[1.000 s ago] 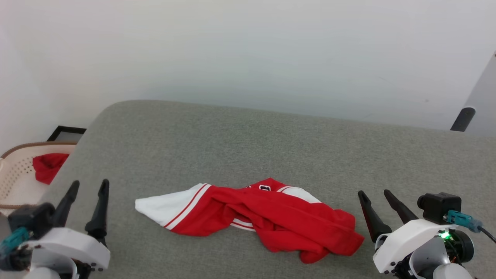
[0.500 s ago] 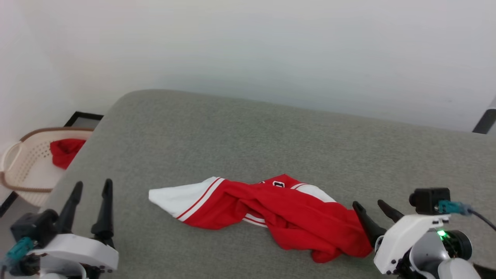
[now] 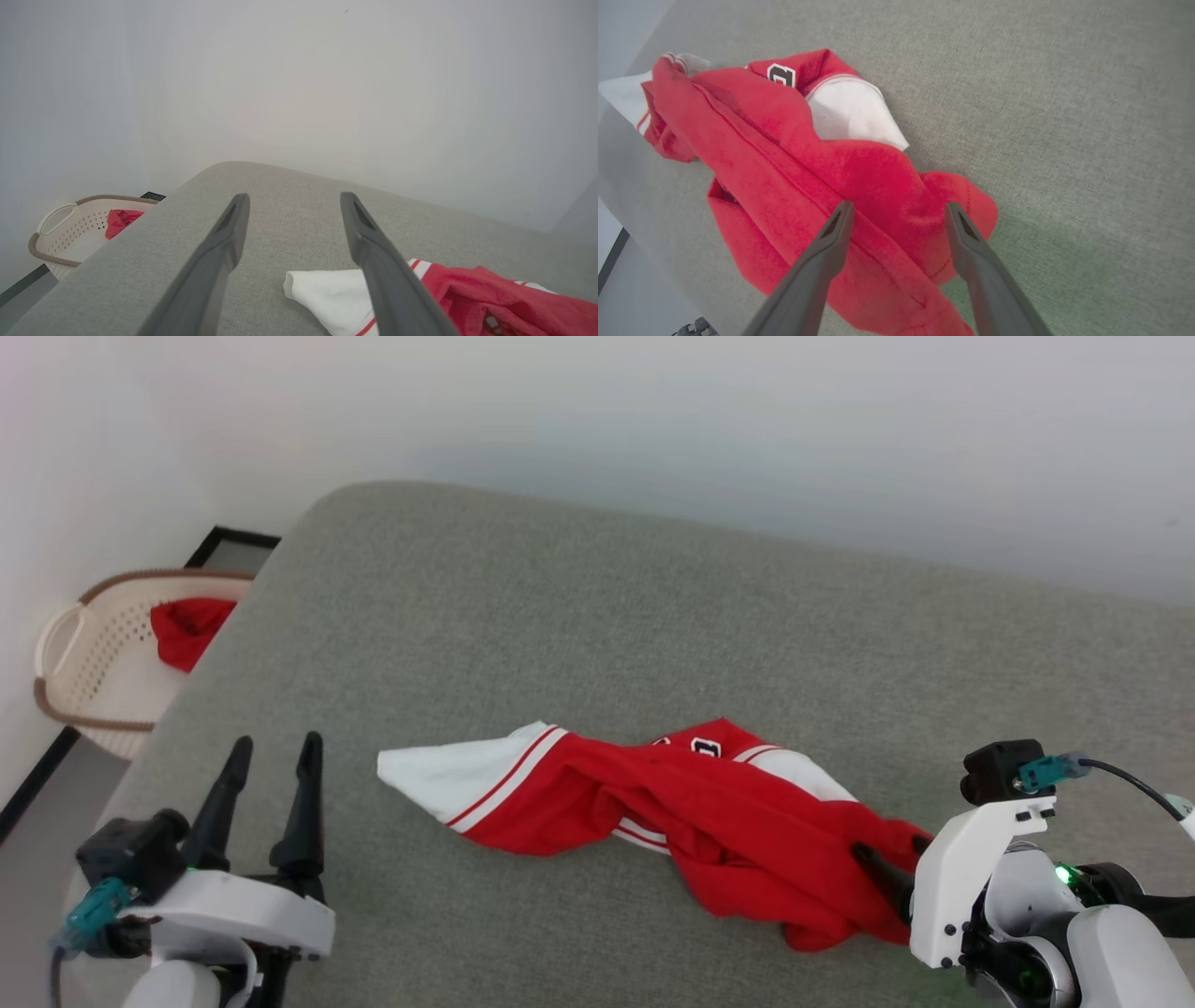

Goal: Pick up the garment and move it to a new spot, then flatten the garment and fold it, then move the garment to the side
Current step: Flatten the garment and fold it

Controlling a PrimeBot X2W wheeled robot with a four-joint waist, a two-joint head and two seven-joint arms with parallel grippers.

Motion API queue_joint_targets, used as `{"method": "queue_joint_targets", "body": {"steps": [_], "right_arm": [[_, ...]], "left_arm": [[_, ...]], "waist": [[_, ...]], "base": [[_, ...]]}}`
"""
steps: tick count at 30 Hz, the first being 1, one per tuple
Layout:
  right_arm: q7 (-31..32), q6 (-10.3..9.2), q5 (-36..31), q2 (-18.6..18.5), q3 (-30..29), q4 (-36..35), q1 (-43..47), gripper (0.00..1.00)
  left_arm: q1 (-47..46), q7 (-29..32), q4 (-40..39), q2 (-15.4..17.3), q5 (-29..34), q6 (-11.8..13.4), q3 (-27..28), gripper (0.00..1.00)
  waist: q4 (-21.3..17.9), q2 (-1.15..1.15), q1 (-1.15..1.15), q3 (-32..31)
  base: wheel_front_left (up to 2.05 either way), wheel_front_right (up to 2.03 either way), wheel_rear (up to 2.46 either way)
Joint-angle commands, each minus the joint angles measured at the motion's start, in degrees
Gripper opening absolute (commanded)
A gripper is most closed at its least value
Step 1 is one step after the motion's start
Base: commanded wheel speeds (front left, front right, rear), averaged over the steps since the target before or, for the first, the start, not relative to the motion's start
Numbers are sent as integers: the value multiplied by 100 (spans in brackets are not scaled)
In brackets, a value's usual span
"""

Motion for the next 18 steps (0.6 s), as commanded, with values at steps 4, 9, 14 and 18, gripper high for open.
{"method": "queue_joint_targets", "body": {"steps": [4, 9, 14, 18], "right_arm": [[243, 4, -111, 66, -45, 86, -114, 100], [477, 4, -223, 130, -6, 264, -111, 100], [321, 4, -248, 86, 87, 385, -239, 0], [217, 4, -186, 37, 128, 392, -405, 0]], "left_arm": [[-118, -14, 47, -119, 129, -73, 25, 100], [-206, -14, 126, -212, 187, -120, 44, 100], [-277, -14, 178, -257, 175, -143, 72, 100], [-264, -14, 195, -245, 157, -147, 111, 100]], "waist": [[132, 0, 0, 270], [159, 0, 0, 376], [139, 0, 0, 430], [64, 0, 0, 391]], "base": [[0, 0, 0], [0, 0, 0], [0, 0, 0], [0, 0, 0]]}}
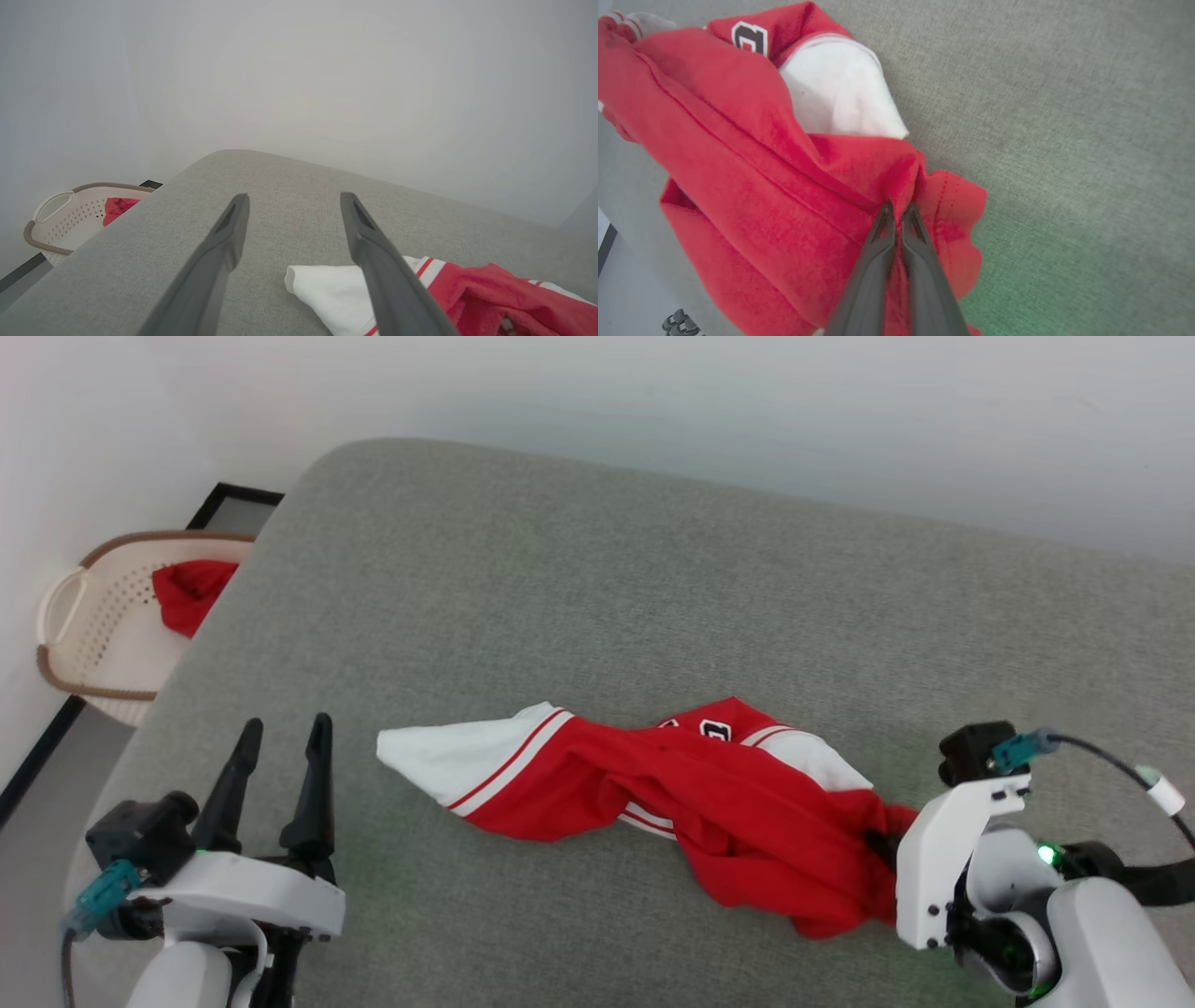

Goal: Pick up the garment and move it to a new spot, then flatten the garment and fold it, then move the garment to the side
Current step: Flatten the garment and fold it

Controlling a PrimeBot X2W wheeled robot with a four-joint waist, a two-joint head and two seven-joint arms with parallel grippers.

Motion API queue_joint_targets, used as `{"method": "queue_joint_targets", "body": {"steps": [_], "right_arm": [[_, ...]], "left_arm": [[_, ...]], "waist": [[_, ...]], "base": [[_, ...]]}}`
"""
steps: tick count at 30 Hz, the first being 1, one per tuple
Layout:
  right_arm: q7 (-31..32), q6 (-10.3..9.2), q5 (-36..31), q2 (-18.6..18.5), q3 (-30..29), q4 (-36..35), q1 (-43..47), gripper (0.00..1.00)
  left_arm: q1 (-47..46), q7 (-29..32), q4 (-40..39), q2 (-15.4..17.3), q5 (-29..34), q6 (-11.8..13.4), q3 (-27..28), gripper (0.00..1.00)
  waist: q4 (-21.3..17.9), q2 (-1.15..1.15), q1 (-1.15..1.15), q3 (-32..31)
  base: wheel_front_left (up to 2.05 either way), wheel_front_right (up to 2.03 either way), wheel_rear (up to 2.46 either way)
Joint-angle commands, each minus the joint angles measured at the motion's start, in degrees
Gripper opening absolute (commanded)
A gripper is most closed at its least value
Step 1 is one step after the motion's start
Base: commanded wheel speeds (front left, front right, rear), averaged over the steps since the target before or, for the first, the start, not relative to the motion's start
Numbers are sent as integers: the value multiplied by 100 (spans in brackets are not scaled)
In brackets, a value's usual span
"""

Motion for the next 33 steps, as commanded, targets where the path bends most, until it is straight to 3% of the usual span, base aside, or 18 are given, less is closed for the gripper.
{"method": "queue_joint_targets", "body": {"steps": [1, 10, 20, 33], "right_arm": [[-33, 2, 27, -36, 3, -24, -86, 0], [34, 2, 153, -268, -114, -469, -251, 0], [191, 2, 12, -434, -653, -999, 102, 0], [13, 2, -57, -88, -1257, -919, 1083, 0]], "left_arm": [[5, -14, -11, 12, -5, -21, -2, 100], [99, -14, -74, 117, -63, -21, 89, 100], [274, -14, -147, 194, -45, -21, 237, 100], [496, -14, -166, 269, -80, -21, 295, 100]], "waist": [[-46, 0, 0, -35], [-361, 0, 0, -157], [-909, 0, 0, -326], [-1409, 0, 0, -490]], "base": [[0, 0, 0], [0, 0, 0], [0, 0, 0], [0, 0, 0]]}}
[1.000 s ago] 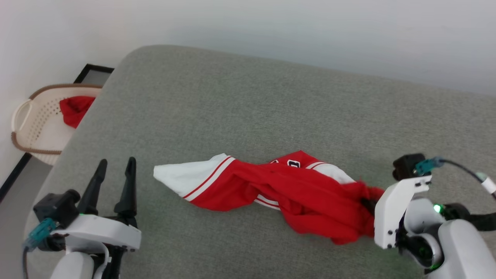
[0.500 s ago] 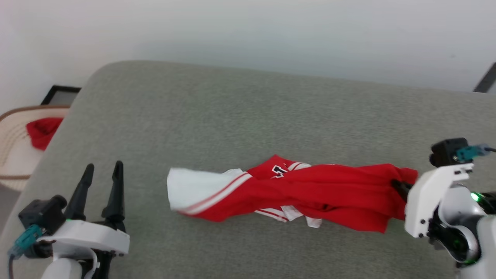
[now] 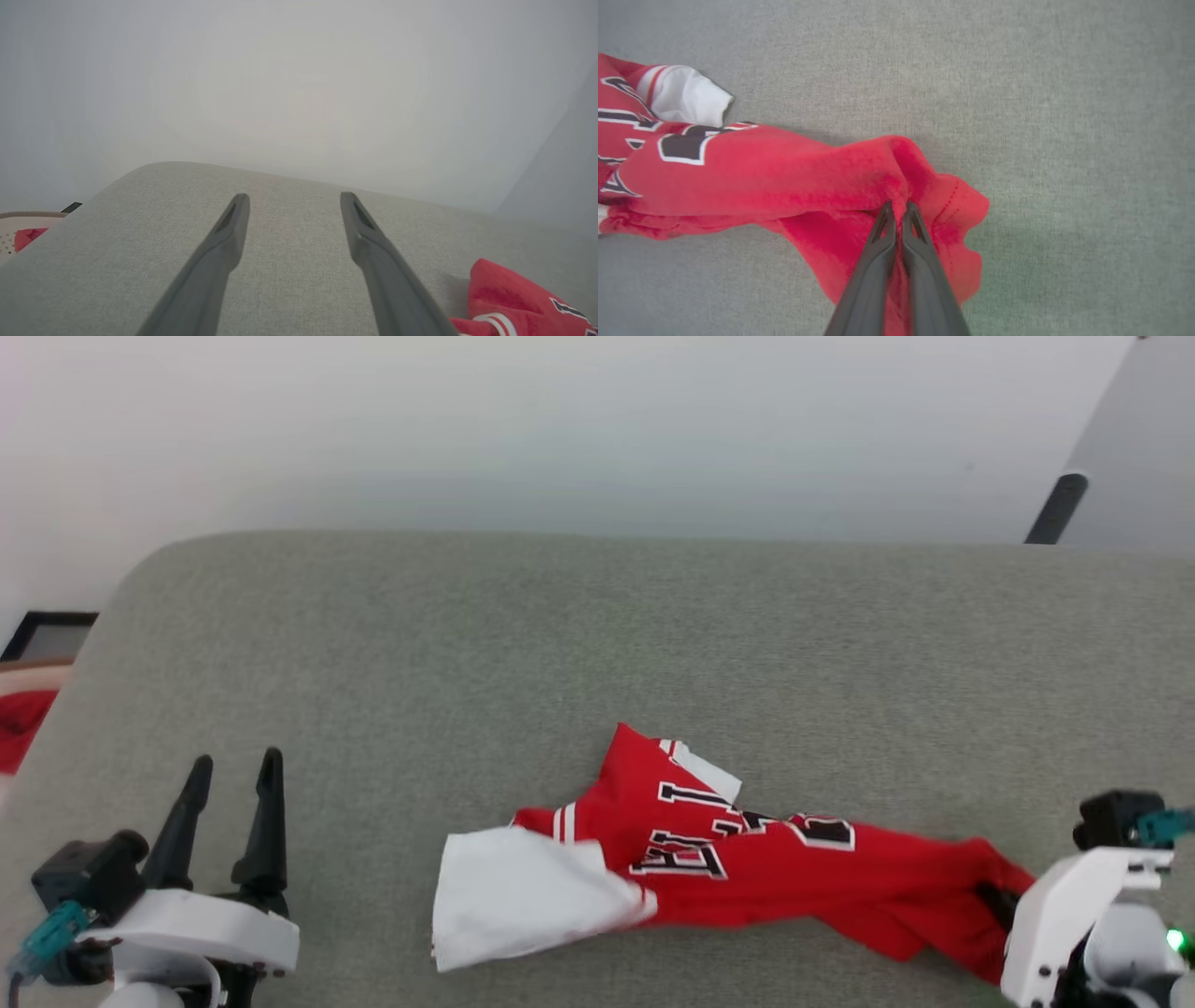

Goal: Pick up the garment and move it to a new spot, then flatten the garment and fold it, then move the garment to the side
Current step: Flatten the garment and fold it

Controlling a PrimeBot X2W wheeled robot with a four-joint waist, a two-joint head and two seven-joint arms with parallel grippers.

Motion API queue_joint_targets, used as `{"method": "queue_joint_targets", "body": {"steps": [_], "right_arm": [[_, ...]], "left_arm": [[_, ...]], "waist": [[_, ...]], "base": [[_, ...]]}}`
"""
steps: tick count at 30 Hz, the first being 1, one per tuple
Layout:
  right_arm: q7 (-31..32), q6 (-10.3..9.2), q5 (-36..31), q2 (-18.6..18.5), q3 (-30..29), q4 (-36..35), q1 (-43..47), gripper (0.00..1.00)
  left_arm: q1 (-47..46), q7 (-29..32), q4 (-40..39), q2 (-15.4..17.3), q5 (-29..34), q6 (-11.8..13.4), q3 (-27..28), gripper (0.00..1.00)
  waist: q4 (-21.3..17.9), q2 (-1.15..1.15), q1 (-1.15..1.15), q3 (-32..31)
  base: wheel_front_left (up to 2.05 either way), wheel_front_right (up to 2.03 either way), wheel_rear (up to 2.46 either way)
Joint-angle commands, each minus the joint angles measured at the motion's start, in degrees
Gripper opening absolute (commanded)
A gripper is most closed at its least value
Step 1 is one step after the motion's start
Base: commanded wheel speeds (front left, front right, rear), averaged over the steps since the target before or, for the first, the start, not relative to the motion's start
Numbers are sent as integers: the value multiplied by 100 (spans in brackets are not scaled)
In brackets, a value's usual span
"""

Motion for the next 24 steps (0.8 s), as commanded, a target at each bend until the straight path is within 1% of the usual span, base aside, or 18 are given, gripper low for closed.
{"method": "queue_joint_targets", "body": {"steps": [1, 3, 4, 5, 10, 15, 20, 24], "right_arm": [[-68, 2, -51, 38, -10, 64, 101, 1], [-163, 2, -24, 77, 7, 185, 180, 44], [-220, 2, -45, 78, 27, 227, 193, 95], [-272, 2, -26, 105, 33, 270, 204, 100], [-447, 3, 107, 137, 150, 266, 254, 100], [-491, 3, 333, 106, 281, -86, 285, 100], [-496, 3, 522, -10, 541, -566, 203, 100], [-516, 3, 650, -181, 831, -691, 3, 100]], "left_arm": [[74, -14, 12, 30, -4, -16, -2, 100], [113, -14, 28, 58, 1, -16, 5, 100], [144, -14, 40, 67, 14, -16, 7, 100], [175, -14, 50, 74, 14, -16, 20, 100], [281, -14, 89, 105, 60, -16, 25, 100], [365, -14, 105, 79, 89, -16, 43, 100], [395, -14, 40, 33, 131, -16, 37, 100], [303, -7, 14, -12, 161, -16, -19, 100]], "waist": [[-87, 0, 0, -71], [-137, 0, 0, -112], [-156, 0, 0, -135], [-179, 0, 0, -159], [-217, 0, 0, -237], [-157, 0, 0, -311], [32, 0, 0, -305], [275, 0, 0, -248]], "base": [[0, 0, 0], [0, 0, 0], [0, 0, 0], [0, 0, 0], [0, 0, 0], [0, 0, 0], [0, 0, 0], [0, 0, 0]]}}
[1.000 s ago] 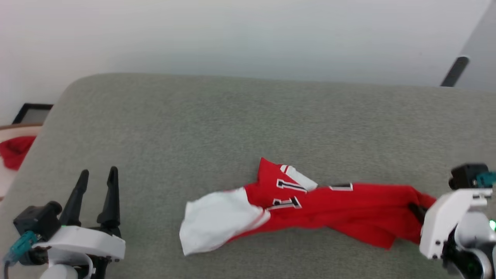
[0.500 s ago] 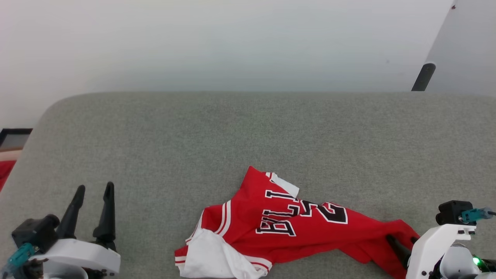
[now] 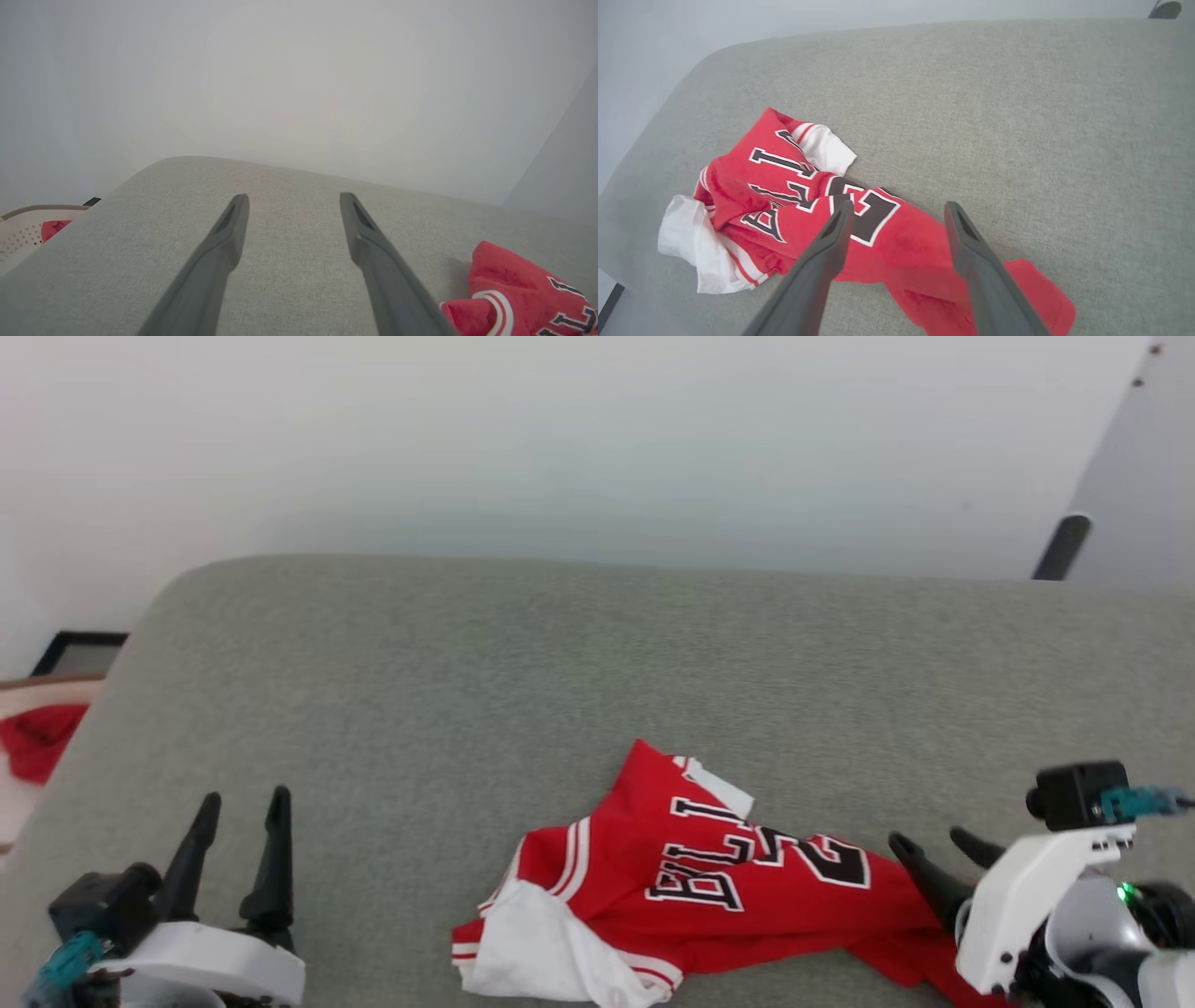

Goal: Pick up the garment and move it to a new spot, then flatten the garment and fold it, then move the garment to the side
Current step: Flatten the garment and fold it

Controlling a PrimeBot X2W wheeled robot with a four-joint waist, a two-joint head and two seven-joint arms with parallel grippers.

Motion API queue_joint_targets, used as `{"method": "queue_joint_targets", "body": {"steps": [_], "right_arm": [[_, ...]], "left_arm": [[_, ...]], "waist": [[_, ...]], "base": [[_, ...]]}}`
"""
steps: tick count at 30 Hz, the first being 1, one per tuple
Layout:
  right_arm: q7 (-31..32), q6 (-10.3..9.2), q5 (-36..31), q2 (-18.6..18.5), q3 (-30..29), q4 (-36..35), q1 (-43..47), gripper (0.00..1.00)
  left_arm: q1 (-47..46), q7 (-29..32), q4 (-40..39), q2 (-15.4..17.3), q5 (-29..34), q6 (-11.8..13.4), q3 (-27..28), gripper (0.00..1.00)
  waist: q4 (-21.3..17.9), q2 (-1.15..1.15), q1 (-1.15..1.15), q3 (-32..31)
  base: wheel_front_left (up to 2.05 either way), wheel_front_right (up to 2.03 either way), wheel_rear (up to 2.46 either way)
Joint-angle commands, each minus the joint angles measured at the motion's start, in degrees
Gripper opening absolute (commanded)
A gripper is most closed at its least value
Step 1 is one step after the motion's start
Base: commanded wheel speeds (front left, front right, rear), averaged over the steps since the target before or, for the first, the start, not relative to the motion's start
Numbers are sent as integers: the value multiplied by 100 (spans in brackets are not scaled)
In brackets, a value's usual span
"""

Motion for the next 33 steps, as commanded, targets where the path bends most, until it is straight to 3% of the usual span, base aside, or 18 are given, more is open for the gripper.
{"method": "queue_joint_targets", "body": {"steps": [1, 12, 21, 33], "right_arm": [[-32, 3, 74, -80, 110, 7, -140, 100], [46, 3, 205, -492, 736, 663, -1038, 100], [384, 3, 138, -756, 881, 1421, -1611, 100], [689, 3, -130, -844, 957, 2118, -1854, 100]], "left_arm": [[-66, 1, -11, -32, 35, -16, -19, 100], [-558, 2, 79, -322, 126, -16, -350, 100], [-940, 2, 83, -572, 96, -16, -671, 100], [-1118, 2, 126, -701, -57, -16, -857, 100]], "waist": [[239, 0, 0, 74], [1103, 0, 0, 459], [1754, 0, 0, 869], [2133, 0, 0, 1152]], "base": [[0, 0, 0], [0, 0, 0], [0, 0, 0], [0, 0, 0]]}}
